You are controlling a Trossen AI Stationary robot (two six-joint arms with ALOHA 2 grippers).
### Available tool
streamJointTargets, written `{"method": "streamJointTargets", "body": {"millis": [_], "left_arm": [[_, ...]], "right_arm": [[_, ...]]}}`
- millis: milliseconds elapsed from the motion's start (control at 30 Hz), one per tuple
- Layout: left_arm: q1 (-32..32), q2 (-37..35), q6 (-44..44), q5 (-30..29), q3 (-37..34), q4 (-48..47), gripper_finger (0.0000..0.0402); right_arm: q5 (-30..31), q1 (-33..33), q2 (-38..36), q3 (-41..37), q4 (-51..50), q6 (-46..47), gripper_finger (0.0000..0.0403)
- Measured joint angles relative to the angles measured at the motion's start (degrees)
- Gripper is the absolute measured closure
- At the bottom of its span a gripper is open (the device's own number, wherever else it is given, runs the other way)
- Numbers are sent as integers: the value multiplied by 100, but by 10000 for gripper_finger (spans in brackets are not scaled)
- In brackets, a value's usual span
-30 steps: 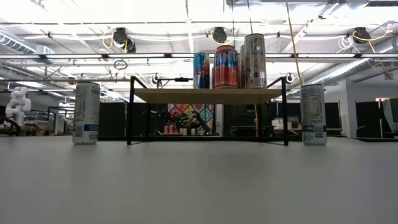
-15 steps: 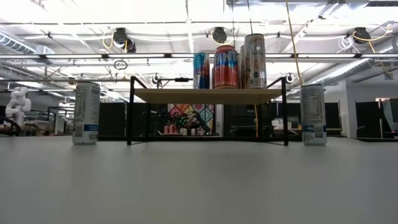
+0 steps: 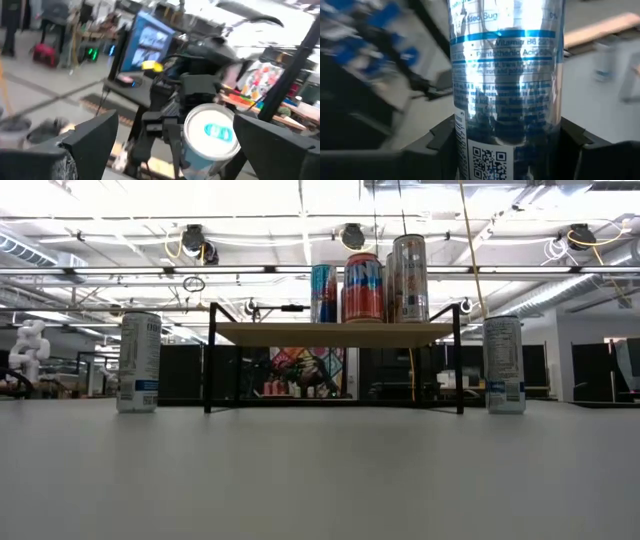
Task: Place canned beverage on shelf
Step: Put the blue can on the shelf aligned with the other blue can
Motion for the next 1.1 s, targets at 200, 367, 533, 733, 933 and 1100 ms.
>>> {"method": "streamJointTargets", "body": {"millis": [200,367,533,733,933,1100], "left_arm": [[82,2,503,470,0,500,4],[182,4,809,1080,0,605,4],[245,26,869,1590,0,651,4],[413,24,899,1468,0,589,4],[647,77,697,2061,0,572,4],[721,197,559,2424,-2,509,4]], "right_arm": [[-1383,-516,-53,0,505,-91,203],[-2163,-906,60,0,814,-331,203],[-3010,-1383,267,0,1198,-355,203],[-3658,-1794,514,0,1384,-392,207],[-4057,-2025,662,0,1495,-475,205],[-4263,-2207,750,0,1683,-442,205]]}}
